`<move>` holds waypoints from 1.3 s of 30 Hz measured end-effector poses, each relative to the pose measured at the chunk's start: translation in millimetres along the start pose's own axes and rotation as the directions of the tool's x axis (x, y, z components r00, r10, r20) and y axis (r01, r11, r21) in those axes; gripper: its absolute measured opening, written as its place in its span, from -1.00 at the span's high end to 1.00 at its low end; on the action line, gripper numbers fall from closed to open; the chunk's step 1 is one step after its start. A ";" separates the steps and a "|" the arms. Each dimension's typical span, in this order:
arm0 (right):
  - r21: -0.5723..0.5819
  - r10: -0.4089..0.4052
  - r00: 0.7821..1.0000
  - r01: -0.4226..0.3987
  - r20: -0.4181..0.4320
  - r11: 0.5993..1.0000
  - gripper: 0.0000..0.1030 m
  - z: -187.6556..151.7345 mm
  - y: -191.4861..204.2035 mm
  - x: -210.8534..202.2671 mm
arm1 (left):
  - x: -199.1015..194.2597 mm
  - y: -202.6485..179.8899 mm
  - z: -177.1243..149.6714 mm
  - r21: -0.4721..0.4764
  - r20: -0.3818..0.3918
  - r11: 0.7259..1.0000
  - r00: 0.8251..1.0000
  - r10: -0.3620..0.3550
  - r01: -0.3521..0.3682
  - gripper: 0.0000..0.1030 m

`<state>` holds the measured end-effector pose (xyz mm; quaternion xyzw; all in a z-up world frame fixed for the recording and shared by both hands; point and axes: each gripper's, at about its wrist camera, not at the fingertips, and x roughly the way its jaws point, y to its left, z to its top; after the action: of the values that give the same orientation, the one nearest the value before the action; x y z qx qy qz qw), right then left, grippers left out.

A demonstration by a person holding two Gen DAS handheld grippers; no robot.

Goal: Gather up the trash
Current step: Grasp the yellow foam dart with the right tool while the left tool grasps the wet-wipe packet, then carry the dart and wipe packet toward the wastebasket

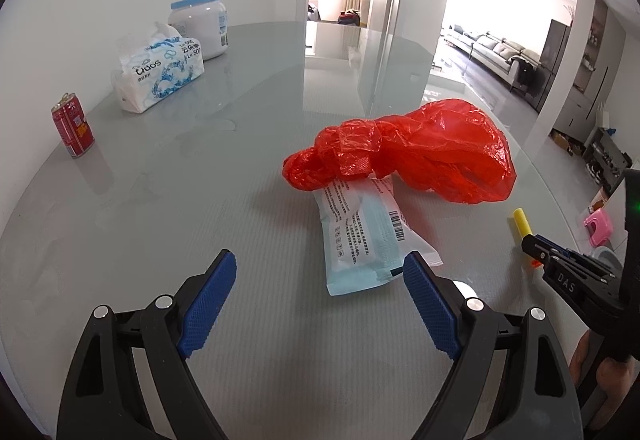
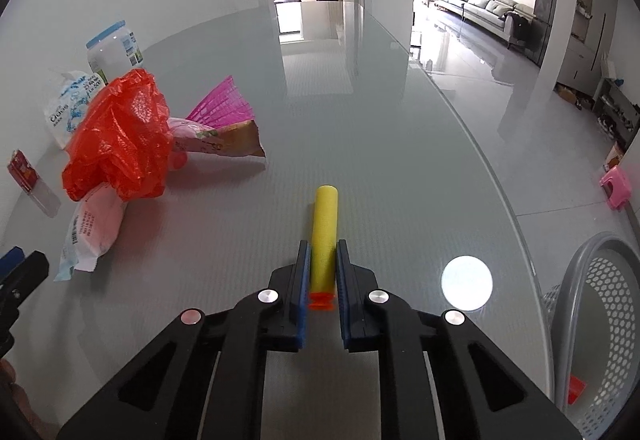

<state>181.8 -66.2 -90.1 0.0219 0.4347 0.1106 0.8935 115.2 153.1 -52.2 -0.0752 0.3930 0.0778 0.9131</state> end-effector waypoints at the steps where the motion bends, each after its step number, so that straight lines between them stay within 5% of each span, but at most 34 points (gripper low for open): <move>1: 0.018 0.030 0.999 -0.030 0.014 0.999 0.76 -2.6 -3.3 -4.4 | 1.7 0.5 0.4 -0.006 -0.006 1.000 1.000 -0.007 0.007 -0.63; 8: 0.110 0.137 0.989 -0.142 0.046 0.984 0.76 -14.9 -21.6 -17.8 | 9.7 -8.1 7.8 -0.012 -0.030 1.000 0.999 -0.024 0.023 -0.63; 18: 0.137 0.174 0.983 -0.181 0.061 0.974 0.76 -22.1 -24.6 -22.6 | 42.7 -31.1 24.6 0.000 -0.079 0.999 0.996 -0.035 0.036 -0.63; 28: 0.136 0.182 0.980 -0.192 0.077 0.972 0.76 -24.3 -24.3 -26.0 | 46.6 -27.3 20.3 0.017 -0.078 1.000 0.997 -0.018 0.019 0.26; 39: 0.164 0.196 0.977 -0.207 0.083 0.965 0.76 -44.4 -27.0 -49.0 | -19.5 -12.5 -7.8 -0.001 -0.014 0.998 0.998 -0.056 0.056 0.44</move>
<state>122.6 -105.8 -83.5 0.1465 0.4086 0.1621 0.8862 99.0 137.7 -42.3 -0.0869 0.3970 0.0519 0.9122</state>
